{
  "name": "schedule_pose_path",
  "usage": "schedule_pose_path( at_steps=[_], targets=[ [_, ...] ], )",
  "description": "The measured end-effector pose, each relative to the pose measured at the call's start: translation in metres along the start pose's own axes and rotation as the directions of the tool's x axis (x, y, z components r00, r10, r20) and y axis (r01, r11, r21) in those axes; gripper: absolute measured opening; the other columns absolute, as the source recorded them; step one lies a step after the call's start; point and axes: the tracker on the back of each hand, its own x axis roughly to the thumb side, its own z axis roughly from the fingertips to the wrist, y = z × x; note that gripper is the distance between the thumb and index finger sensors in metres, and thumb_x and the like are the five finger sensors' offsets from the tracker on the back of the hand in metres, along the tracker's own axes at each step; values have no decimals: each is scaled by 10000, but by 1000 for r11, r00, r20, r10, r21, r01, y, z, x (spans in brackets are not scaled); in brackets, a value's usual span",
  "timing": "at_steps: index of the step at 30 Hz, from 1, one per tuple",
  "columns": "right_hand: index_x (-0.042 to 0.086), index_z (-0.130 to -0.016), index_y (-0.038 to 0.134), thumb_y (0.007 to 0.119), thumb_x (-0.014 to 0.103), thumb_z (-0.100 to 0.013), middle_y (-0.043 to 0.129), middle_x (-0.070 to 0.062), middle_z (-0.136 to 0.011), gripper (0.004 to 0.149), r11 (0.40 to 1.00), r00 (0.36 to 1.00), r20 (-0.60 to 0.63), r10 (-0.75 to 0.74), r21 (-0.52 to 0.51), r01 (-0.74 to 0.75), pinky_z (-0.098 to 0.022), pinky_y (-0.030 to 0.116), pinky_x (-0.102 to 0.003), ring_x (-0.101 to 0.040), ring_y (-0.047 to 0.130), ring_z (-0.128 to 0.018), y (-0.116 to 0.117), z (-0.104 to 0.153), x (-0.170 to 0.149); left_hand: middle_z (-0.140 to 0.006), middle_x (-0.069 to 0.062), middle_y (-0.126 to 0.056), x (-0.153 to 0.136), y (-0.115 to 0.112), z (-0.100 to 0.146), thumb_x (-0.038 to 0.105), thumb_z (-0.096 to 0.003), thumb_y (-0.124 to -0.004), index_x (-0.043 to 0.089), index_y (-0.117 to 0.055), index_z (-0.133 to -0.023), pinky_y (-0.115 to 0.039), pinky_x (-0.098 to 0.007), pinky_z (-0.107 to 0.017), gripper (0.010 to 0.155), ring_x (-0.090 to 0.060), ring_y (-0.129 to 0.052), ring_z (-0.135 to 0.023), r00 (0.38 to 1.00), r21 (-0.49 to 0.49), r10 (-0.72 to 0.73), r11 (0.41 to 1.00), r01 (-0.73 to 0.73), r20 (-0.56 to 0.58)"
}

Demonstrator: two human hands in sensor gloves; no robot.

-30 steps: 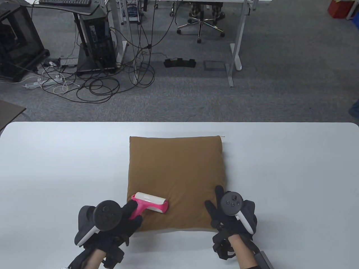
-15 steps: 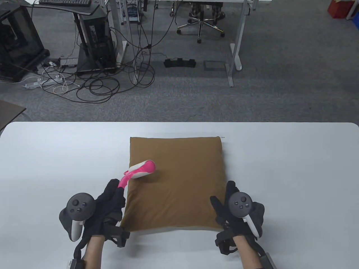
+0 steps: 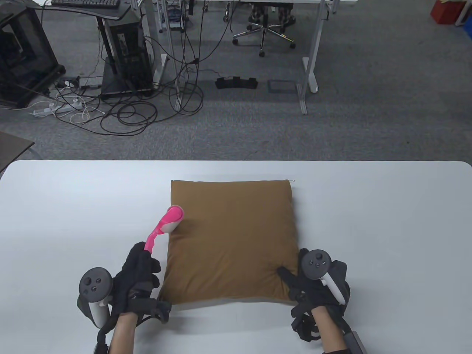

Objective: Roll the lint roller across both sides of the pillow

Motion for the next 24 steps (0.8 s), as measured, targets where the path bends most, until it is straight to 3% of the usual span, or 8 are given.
schedule_pose_path(
  at_steps=[3, 7, 9, 15, 17, 20, 24],
  targets=[
    [128, -1132, 305, 594, 363, -602, 857, -251, -808, 647, 965, 985, 35, -167, -199, 170, -428, 748, -584, -363, 905, -580, -23, 1, 0, -579, -73, -1008, -3, 6, 1, 413, -534, -623, 11, -581, -1012, -869, -483, -261, 626, -138, -984, -139, 999, 6, 37, 999, -37, -23],
    [169, -1122, 388, 637, 279, -599, 867, -265, -789, 589, 877, 950, 108, -294, -365, 313, -444, 728, -609, -380, 891, -586, -70, 14, -4, -586, -81, -1001, -7, 8, 3, 404, -537, -613, 1, -567, -1014, -865, -489, -263, 626, -144, -983, -142, 990, 3, 132, 991, -132, -53],
    [194, -1115, 423, 662, 238, -595, 878, -277, -787, 574, 783, 914, 229, -335, -471, 405, -455, 724, -625, -397, 893, -596, -107, 38, -6, -581, -87, -1004, -7, 9, 6, 399, -539, -617, -11, -569, -1010, -865, -490, -257, 626, -147, -983, -134, 984, 1, 162, 987, -163, -70],
    [225, -1104, 467, 699, 184, -590, 886, -291, -821, 565, 612, 839, 461, -290, -584, 533, -492, 715, -638, -419, 893, -634, -177, 104, 8, -561, -84, -1018, -6, 14, 8, 396, -539, -621, -36, -579, -993, -876, -476, -228, 628, -129, -983, -98, 978, 26, 195, 981, -194, -70],
    [223, -1103, 481, 700, 184, -590, 902, -284, -818, 560, 569, 841, 495, -219, -635, 522, -488, 729, -625, -412, 905, -625, -185, 126, 20, -564, -83, -1016, -6, 13, 8, 397, -540, -623, -36, -577, -994, -876, -474, -232, 629, -129, -982, -102, 975, 24, 211, 978, -210, -73],
    [228, -1098, 503, 701, 182, -590, 917, -284, -805, 548, 562, 853, 517, -74, -684, 464, -484, 741, -615, -404, 915, -610, -179, 147, 42, -568, -75, -1014, -3, 12, 9, 404, -543, -620, -30, -573, -997, -879, -467, -237, 630, -121, -983, -107, 976, 16, 205, 979, -204, -68],
    [223, -1101, 503, 701, 192, -590, 928, -280, -796, 549, 653, 829, 553, 87, -660, 372, -470, 760, -602, -392, 931, -597, -158, 150, 80, -559, -70, -1018, -1, 11, 10, 409, -542, -628, -35, -579, -993, -883, -461, -232, 634, -114, -982, -99, 979, 13, 198, 980, -198, -52]
  ],
)
